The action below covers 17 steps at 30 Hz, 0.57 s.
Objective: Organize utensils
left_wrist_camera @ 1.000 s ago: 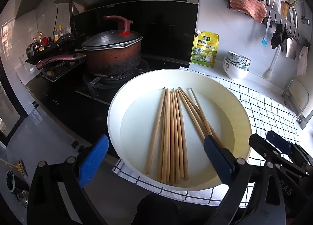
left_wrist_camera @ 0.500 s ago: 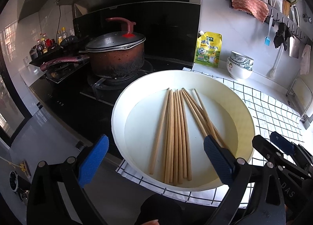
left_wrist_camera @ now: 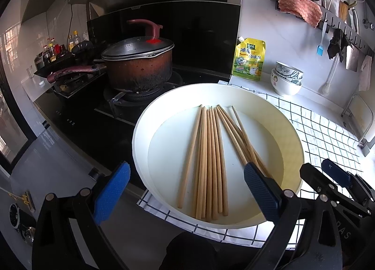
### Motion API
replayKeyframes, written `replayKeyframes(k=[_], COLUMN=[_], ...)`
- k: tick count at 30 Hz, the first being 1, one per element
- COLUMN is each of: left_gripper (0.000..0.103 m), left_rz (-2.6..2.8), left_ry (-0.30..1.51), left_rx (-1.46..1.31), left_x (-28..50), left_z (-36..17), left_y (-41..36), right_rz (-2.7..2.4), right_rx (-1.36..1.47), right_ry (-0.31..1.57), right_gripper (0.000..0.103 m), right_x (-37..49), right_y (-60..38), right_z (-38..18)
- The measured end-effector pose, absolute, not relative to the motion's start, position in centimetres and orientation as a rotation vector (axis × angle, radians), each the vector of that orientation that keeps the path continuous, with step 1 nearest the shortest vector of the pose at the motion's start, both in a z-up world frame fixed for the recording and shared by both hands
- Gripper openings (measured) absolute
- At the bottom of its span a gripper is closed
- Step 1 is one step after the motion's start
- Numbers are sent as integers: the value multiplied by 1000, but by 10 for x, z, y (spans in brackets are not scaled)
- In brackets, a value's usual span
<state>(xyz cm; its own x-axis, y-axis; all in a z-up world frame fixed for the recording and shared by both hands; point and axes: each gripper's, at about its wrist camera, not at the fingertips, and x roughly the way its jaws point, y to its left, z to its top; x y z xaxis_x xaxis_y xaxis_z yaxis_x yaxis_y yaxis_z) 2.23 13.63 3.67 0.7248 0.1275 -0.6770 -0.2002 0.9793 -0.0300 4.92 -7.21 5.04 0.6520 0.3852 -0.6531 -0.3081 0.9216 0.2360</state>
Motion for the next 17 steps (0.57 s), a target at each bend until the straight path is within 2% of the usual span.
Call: replayKeyframes(k=[17], left_gripper=[96], left_rz=[187], left_ry=[746], left_rx=[-105], left_x=[23], left_z=[36], left_y=[136], right_rz=[395], right_rx=[111], right_ry=[766], right_gripper=[57], right_x=[46], right_y=[-72], right_z=[51])
